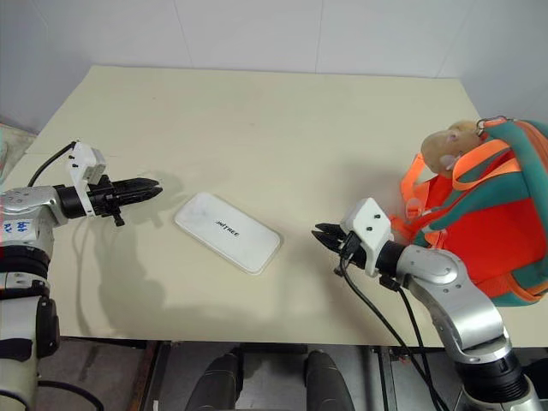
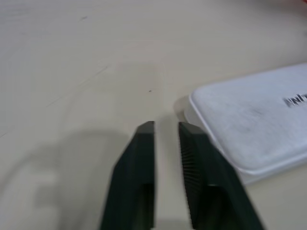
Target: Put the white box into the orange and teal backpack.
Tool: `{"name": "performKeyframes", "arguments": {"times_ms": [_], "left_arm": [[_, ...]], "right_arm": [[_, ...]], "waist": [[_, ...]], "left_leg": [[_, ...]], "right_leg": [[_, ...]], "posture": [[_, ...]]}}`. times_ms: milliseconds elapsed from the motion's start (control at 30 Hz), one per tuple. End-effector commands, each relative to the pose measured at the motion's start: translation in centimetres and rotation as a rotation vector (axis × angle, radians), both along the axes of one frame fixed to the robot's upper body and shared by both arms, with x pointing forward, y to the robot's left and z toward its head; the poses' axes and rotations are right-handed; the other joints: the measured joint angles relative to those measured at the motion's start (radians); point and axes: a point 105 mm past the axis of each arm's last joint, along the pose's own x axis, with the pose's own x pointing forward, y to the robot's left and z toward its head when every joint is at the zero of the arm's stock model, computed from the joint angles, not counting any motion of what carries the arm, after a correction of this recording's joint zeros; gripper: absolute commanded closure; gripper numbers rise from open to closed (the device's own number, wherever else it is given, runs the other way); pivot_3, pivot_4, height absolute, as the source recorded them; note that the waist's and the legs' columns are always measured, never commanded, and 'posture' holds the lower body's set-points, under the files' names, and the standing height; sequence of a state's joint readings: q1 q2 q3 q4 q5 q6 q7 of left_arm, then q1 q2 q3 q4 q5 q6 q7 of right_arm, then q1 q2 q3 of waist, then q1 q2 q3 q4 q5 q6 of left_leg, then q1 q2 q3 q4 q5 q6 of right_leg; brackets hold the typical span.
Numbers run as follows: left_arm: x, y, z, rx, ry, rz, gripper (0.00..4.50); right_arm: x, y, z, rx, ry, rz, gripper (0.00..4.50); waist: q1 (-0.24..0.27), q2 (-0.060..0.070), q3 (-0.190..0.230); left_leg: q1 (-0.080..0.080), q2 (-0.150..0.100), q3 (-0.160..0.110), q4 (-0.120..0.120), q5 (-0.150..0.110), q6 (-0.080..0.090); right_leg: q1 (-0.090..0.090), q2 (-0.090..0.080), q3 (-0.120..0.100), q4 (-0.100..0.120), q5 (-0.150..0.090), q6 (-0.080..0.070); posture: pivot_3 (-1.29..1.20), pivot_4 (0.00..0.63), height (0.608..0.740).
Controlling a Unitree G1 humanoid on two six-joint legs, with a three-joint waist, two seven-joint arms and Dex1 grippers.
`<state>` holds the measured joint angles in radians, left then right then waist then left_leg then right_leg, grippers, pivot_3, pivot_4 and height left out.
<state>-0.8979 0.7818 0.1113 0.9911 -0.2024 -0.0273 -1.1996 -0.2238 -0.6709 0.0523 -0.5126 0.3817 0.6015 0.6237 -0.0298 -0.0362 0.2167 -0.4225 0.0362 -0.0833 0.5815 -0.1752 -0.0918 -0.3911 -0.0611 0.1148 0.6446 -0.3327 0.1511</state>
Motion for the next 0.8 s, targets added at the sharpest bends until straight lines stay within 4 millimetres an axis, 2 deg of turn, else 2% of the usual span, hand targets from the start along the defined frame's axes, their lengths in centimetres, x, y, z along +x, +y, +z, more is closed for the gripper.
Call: {"name": "performKeyframes", "arguments": {"times_ms": [33,200,400,633,800], "left_arm": [[0.6,-0.4,0.0,0.003,0.01,0.002,4.46],[1.2,-1.9,-0.7,-0.012,0.056,-0.031,4.46],[1.4,-3.1,-1.9,-0.006,0.112,-0.064,4.46],[1.7,-2.8,-2.9,0.032,0.144,-0.02,4.46],[1.8,-3.3,-3.2,0.056,0.161,-0.032,4.46]], "right_arm": [[0.0,0.2,-1.0,-0.109,0.016,-0.024,4.5],[0.6,0.7,-2.0,-0.168,0.028,-0.021,4.5],[0.6,2.3,-3.2,-0.201,0.067,0.024,4.5],[0.4,3.6,-3.8,-0.224,0.08,0.073,4.5],[-0.3,5.5,-3.5,-0.2,0.073,0.157,4.5]], "waist": [[0.0,0.0,0.0],[-0.001,0.0,0.0],[-0.003,0.0,0.0],[-0.001,0.0,0.0],[-0.001,0.0,0.0]], "left_leg": [[0.0,0.0,0.0,0.0,0.0,0.0],[0.0,0.0,0.0,0.0,0.0,0.0],[0.0,0.0,0.0,-0.001,0.0,0.0],[0.0,0.0,0.0,-0.001,0.0,0.0],[0.0,0.0,0.0,-0.001,0.0,-0.001]], "right_leg": [[0.0,0.0,0.0,0.0,0.0,0.0],[0.0,0.0,0.0,0.0,0.0,0.0],[-0.001,0.0,0.0,0.0,0.0,0.001],[-0.001,0.0,0.0,0.0,0.0,0.001],[-0.001,0.0,0.0,0.001,-0.001,0.001]], "posture": [[0.0,0.15,0.74],[0.0,0.15,0.74],[0.0,0.15,0.74],[0.0,0.15,0.74],[0.0,0.15,0.74]]}}
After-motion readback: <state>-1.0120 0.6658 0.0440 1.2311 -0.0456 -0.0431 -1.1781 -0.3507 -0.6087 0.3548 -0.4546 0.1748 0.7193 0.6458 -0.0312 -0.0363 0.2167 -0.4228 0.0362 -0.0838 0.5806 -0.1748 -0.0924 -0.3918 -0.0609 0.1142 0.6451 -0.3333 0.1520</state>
